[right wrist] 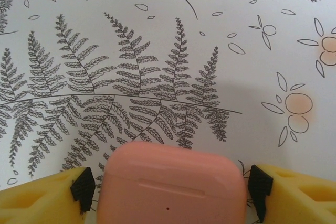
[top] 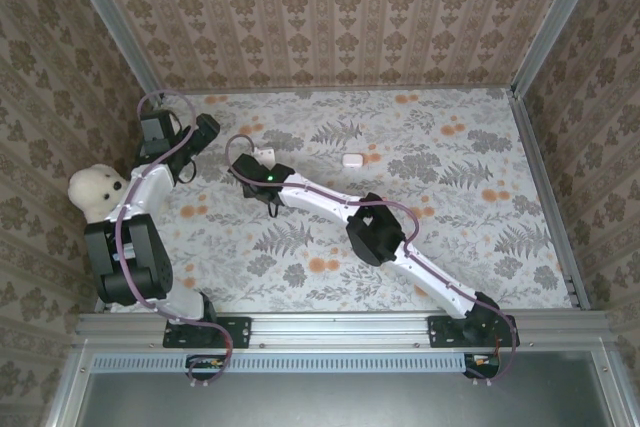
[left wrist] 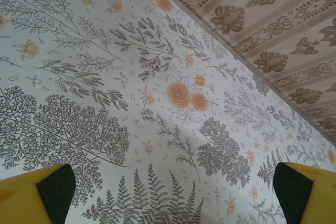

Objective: Insert the wireless bluetooth earbuds into the charging case

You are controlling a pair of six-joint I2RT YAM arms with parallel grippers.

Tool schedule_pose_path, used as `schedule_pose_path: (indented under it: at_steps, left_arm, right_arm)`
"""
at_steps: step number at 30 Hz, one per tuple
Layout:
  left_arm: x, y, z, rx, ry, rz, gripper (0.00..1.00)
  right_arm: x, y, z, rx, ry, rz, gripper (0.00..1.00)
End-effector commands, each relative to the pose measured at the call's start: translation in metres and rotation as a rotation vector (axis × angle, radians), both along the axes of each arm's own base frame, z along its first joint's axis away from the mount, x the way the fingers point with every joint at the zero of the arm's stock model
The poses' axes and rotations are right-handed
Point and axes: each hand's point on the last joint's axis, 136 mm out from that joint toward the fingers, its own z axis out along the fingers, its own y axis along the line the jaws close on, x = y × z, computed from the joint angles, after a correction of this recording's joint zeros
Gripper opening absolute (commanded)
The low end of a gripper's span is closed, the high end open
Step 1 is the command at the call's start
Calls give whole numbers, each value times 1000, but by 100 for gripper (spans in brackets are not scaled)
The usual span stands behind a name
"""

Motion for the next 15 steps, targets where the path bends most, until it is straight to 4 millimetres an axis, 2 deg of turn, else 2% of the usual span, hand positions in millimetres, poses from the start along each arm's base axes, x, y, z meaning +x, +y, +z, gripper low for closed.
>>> schedule_pose_path:
  at_steps: [1, 9, 15]
  left_arm:
    - [-2, -5, 17, -12, -49, -25, 100]
    - [-7, -2, 25, -179, -81, -8, 100]
    - [-12, -7, 34, -180, -98, -48, 100]
  right_arm:
    - [-3, -5, -13, -45, 17, 1, 75]
    - [-9, -13, -18, -98, 44, 15, 61]
    - [-18, -24, -4, -127, 56, 25, 52]
